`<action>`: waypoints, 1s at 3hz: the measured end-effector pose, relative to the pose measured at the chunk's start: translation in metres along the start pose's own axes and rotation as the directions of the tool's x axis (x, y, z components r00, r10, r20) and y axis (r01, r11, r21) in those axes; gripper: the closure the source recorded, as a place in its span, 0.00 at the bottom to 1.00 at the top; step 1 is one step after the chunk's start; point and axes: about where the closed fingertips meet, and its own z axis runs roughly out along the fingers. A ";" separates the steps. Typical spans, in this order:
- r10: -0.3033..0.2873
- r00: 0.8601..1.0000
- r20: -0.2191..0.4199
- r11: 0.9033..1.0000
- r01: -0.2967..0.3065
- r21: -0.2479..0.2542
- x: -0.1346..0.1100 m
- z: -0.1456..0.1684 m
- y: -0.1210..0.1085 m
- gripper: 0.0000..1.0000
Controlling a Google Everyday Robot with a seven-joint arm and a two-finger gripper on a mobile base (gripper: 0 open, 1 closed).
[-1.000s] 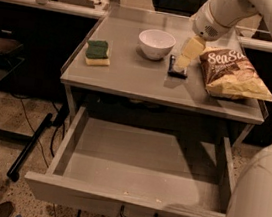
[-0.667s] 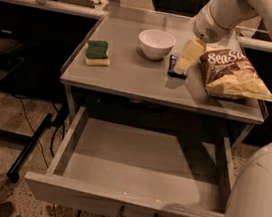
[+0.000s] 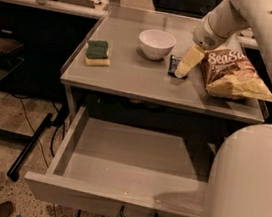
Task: Place rxbar blueberry into top drawer
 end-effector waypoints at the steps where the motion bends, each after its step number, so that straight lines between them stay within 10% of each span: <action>1: 0.008 1.000 0.003 1.000 -0.008 -0.011 -0.004 0.022 -0.003 0.00; 3: 0.039 0.999 0.002 0.999 -0.039 -0.028 0.002 0.048 -0.009 0.00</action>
Offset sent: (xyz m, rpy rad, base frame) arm 0.0395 0.0169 -0.0310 0.0210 0.0218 -0.0190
